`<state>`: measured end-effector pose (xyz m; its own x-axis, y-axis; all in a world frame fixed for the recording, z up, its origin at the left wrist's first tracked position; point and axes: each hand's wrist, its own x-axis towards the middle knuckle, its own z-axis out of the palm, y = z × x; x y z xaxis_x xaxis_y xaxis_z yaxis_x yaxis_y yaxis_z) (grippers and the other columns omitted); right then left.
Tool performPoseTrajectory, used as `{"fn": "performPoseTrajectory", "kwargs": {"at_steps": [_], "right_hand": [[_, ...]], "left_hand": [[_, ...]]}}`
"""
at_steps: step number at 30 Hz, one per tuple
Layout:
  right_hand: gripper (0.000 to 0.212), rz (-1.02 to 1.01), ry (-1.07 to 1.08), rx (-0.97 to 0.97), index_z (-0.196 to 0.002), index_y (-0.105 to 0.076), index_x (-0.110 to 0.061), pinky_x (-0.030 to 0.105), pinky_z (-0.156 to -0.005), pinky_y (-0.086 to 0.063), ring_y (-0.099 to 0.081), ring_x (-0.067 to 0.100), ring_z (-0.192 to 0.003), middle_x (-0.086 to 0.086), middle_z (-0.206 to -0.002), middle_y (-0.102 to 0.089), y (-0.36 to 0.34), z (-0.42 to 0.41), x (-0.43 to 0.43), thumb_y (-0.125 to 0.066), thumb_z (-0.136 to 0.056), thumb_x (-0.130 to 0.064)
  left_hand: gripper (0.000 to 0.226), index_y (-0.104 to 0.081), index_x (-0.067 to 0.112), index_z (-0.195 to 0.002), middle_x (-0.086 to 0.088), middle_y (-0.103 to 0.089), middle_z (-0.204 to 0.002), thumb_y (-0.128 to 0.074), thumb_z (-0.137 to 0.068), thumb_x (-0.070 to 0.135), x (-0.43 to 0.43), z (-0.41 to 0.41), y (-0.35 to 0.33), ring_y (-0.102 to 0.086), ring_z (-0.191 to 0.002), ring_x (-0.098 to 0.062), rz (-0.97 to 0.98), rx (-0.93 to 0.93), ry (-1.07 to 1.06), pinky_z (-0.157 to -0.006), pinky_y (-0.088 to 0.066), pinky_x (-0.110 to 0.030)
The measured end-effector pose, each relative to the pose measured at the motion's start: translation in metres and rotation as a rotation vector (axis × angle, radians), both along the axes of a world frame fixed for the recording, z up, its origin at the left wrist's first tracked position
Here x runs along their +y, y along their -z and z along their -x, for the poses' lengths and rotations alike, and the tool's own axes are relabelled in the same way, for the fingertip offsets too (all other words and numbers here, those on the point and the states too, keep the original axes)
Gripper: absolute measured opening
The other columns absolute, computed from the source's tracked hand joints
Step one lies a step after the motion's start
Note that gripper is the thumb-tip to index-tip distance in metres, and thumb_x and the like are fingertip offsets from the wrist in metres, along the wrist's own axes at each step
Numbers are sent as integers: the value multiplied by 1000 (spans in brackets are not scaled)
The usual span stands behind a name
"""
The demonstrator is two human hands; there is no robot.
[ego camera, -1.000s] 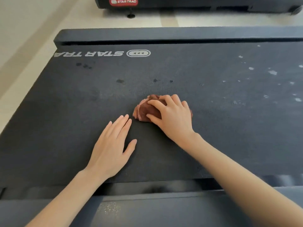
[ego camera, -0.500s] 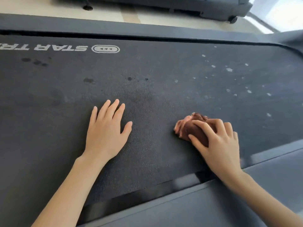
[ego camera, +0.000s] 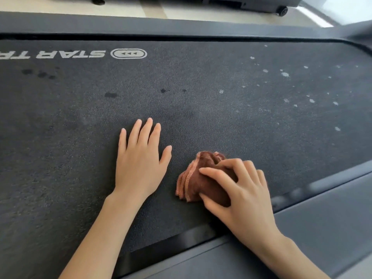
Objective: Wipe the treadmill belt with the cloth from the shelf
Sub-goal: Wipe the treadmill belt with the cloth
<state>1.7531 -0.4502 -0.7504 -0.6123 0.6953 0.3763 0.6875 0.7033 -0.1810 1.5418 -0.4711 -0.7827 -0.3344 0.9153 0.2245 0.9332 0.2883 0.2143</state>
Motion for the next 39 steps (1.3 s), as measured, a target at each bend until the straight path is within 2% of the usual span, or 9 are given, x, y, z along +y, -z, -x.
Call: {"fn": "performPoseTrajectory", "kwargs": {"at_steps": [6, 8, 12, 15, 19, 22, 27, 33, 39], "right_hand": [[40, -41, -41, -53, -104, -67, -30, 38, -65, -50, -58, 29, -84, 2, -93, -60, -1, 7, 57, -54, -75, -54], [44, -56, 45, -106, -107, -66, -28, 39, -68, -49, -57, 32, -88, 5, -96, -59, -1, 14, 101, -51, -77, -56], [45, 48, 356, -176, -125, -55, -29, 43, -86, -39, -45, 35, -112, 11, -118, -52, -7, 33, 168, -54, -87, -53], [44, 6, 418, -235, -127, -52, -26, 43, -89, -34, -41, 35, -116, 15, -123, -47, -5, 52, 162, -50, -90, -50], [38, -92, 205, -120, -115, -61, -21, 42, -77, -35, -49, 36, -103, 16, -110, -53, 2, 90, 121, -60, -85, -45], [41, 5, 124, -106, -122, -56, -27, 39, -81, -34, -45, 31, -109, 9, -117, -49, -2, 107, 113, -54, -88, -49], [46, 130, 263, -72, -125, -54, -36, 39, -84, -39, -44, 30, -112, 5, -117, -49, -6, 61, 145, -57, -84, -56], [46, 202, 712, -93, -128, -53, -30, 51, -93, -40, -40, 41, -117, 18, -124, -46, -15, -35, 190, -55, -87, -52], [49, 81, 687, -230, -129, -50, -23, 48, -94, -34, -38, 37, -120, 19, -128, -43, -10, 16, 163, -46, -92, -55]], "left_hand": [[65, -49, 7, -136, -10, -44, -145, -26, -90, 46, -4, 1, 1, -34, -137, -29, -16, 5, 4, -111, -25, -52], [65, -49, 8, -136, -9, -43, -145, -25, -90, 47, -4, 1, 0, -33, -138, -28, -4, 11, -4, -111, -24, -51], [65, -48, 10, -138, -7, -42, -147, -23, -91, 48, -5, 1, 0, -32, -139, -26, 17, 15, -21, -112, -22, -48], [65, -48, 10, -138, -7, -42, -147, -24, -91, 48, -4, 0, -1, -32, -139, -25, 17, 20, -25, -112, -22, -48], [66, -45, 12, -140, -7, -39, -149, -22, -91, 49, -5, 0, -1, -28, -141, -23, 34, 16, -27, -113, -19, -46], [66, -44, 12, -141, -7, -37, -149, -22, -91, 50, -5, 1, -1, -26, -141, -23, 38, 21, -19, -114, -17, -44], [67, -43, 13, -142, -7, -36, -150, -21, -91, 50, -6, 0, -2, -26, -142, -24, 24, -4, -24, -114, -15, -44], [65, -48, 9, -137, -11, -43, -146, -22, -91, 47, -4, -1, -1, -34, -137, -29, 11, -14, -27, -111, -25, -51], [59, -53, 7, -132, -13, -47, -142, -34, -89, 43, -4, -3, -3, -39, -135, -31, -33, -60, -27, -109, -27, -53]]}}
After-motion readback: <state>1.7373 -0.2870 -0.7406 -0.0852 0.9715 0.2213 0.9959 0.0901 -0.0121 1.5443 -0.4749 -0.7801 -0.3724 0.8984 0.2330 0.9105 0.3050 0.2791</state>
